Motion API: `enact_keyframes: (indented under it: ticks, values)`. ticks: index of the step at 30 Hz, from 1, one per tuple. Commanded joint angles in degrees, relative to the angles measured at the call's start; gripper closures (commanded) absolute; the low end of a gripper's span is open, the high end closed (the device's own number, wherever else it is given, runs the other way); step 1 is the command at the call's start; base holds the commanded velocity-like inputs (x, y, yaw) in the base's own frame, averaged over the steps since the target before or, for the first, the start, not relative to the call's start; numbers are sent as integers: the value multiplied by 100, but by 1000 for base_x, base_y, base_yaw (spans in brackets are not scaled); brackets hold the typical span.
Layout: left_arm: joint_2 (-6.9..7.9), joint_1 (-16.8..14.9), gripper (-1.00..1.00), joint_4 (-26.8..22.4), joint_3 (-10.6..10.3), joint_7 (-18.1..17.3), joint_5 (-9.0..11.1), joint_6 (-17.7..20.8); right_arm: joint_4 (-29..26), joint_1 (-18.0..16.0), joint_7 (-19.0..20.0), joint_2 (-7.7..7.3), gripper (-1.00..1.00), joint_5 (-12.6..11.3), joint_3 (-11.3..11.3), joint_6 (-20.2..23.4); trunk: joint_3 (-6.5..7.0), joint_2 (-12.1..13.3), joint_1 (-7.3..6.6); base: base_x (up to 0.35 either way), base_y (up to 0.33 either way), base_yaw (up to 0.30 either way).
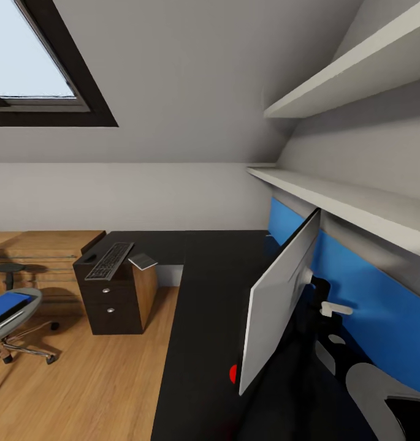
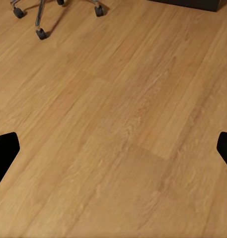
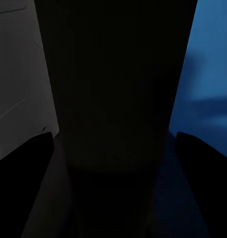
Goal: In the bedroom, organize the workspace by keeping the computer under the desk, ensuring the monitor is on the desk, placing the keyboard on the desk next to the monitor, placing the mouse on the desk next to the keyboard, moving the folder from the swivel chair onto the desk next to the mouse, stacking the notebook on top of the folder with the pen on top of the notebook, and positioning the swivel chair next to the desk.
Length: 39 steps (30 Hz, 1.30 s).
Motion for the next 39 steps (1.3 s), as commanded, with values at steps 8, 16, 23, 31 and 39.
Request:
enact_keyframes:
  ticks: [8, 16, 23, 31, 39]
  values:
    - [2, -6, -100, 3, 47, 21, -45, 30, 323, -2, 14, -5, 100, -117, -56, -47, -8, -4, 1, 0, 0, 0]
    - [0, -2, -100, 8, 51, 4, -45, 379, 317, -2, 14, -14, 100, -110, -56, -47, -8, -4, 1, 90, 0, 0]
    - [0, -1, -100, 6, 52, 4, -45, 381, 323, -2, 11, -6, 100, -108, -56, -47, -8, -4, 1, 4, -104, 0]
    - [0, -2, -100, 9, 53, 8, -45, 379, 323, -2, 12, -11, 100, -110, -56, -47, -8, -4, 1, 0, -6, 0]
    - [0, -2, -100, 9, 54, 12, -45, 373, 323, -2, -6, -13, -100, -115, -56, -48, -8, -4, 1, 0, 0, 0]
